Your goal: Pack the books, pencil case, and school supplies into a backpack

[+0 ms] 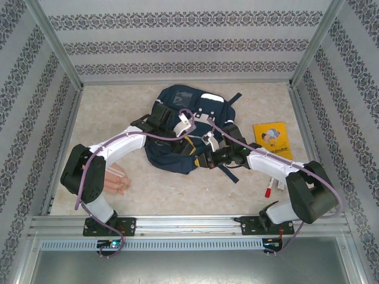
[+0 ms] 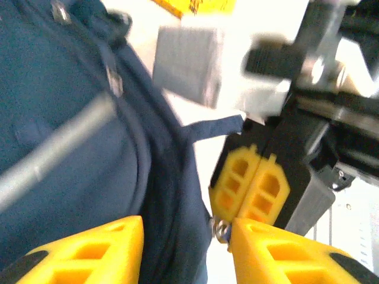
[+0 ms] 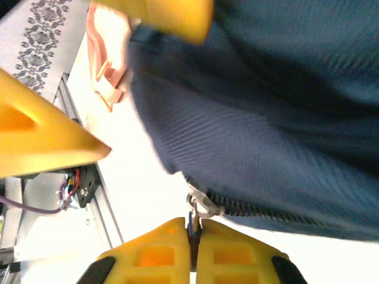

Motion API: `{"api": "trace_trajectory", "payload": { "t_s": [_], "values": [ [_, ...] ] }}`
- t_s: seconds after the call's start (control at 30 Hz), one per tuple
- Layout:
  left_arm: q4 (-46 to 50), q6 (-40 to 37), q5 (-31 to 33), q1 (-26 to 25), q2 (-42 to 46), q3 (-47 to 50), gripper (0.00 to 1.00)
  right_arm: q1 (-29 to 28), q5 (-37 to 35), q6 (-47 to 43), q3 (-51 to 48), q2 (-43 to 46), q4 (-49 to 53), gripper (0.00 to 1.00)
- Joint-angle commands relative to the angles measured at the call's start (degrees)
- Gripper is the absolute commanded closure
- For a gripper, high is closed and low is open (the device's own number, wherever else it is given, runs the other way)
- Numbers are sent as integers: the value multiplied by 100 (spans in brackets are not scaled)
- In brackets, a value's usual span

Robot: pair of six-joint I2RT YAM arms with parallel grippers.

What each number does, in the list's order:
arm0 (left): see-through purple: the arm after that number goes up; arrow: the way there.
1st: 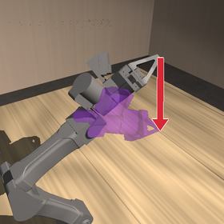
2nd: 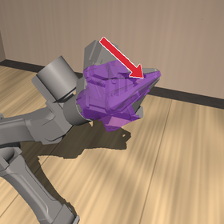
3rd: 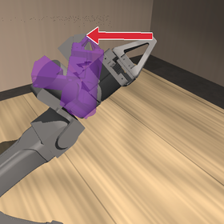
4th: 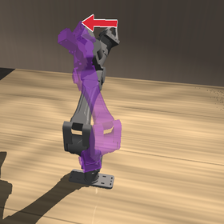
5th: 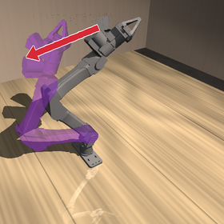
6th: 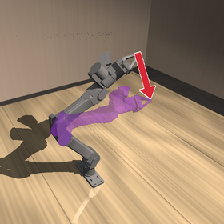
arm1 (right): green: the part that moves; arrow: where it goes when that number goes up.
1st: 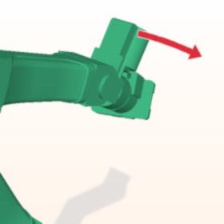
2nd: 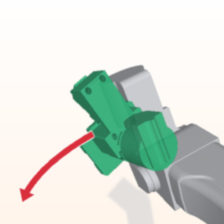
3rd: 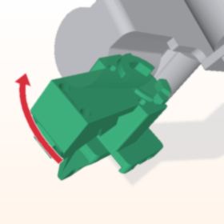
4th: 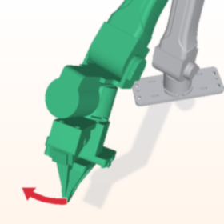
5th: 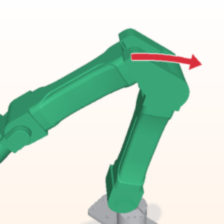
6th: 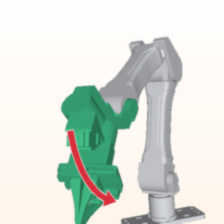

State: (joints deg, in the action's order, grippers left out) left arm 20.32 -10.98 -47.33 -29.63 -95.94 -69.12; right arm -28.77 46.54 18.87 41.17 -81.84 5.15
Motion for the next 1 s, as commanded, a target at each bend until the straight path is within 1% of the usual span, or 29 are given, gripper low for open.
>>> {"api": "trace_trajectory", "payload": {
  "t_s": [0.0,0.03,0.1,0.17,0.2,0.23,0.3,0.37,0.4,0.43,0.47,0.53,0.57,0.63,0.7,0.77,0.87,0.97],
  "values": [
    [146,649,432,-28,202,-389,50,-106,670,848,78,-246,-313,100],
    [393,1030,663,-23,207,-444,50,-143,773,1012,114,-368,-330,100],
    [1036,1460,798,8,145,-580,50,-245,838,1129,154,-494,-249,100],
    [1791,1905,983,17,47,-717,43,-317,743,1235,171,-546,-235,100],
    [2095,2202,997,18,8,-713,41,-356,698,1310,193,-583,-259,96],
    [2289,2584,1022,14,20,-622,40,-421,652,1378,243,-638,-259,91],
    [2251,3372,1007,-2,210,-205,41,-534,655,1453,353,-755,-234,80],
    [1924,4193,1049,-54,606,342,42,-584,620,1605,330,-754,-271,75],
    [1747,4560,1076,-101,881,622,43,-587,470,1704,269,-665,-221,71],
    [1628,4808,1165,-171,1171,832,43,-566,134,1887,216,-539,-35,66],
    [1726,4962,1413,-276,1401,923,44,-521,-186,2224,128,-416,96,64],
    [1914,5158,2092,-725,1801,1026,40,-472,-926,3209,-113,-92,524,63],
    [1867,5294,2302,-946,1907,1098,39,-479,-1117,3733,-290,117,540,62],
    [1535,5713,2446,-1303,1993,1308,38,-482,-1415,4533,-610,572,380,56],
    [1276,6010,2691,-1496,1928,1434,37,-423,-1669,4622,-496,845,778,49],
    [1066,6134,3050,-1621,1798,1452,37,-280,-1851,4638,-273,982,1167,45],
    [719,6158,3263,-1701,1603,1382,36,-105,-1887,5054,-138,958,1145,44],
    [554,6032,3374,-1774,1381,1253,35,-93,-2058,5510,-30,654,843,44]
  ]
}}
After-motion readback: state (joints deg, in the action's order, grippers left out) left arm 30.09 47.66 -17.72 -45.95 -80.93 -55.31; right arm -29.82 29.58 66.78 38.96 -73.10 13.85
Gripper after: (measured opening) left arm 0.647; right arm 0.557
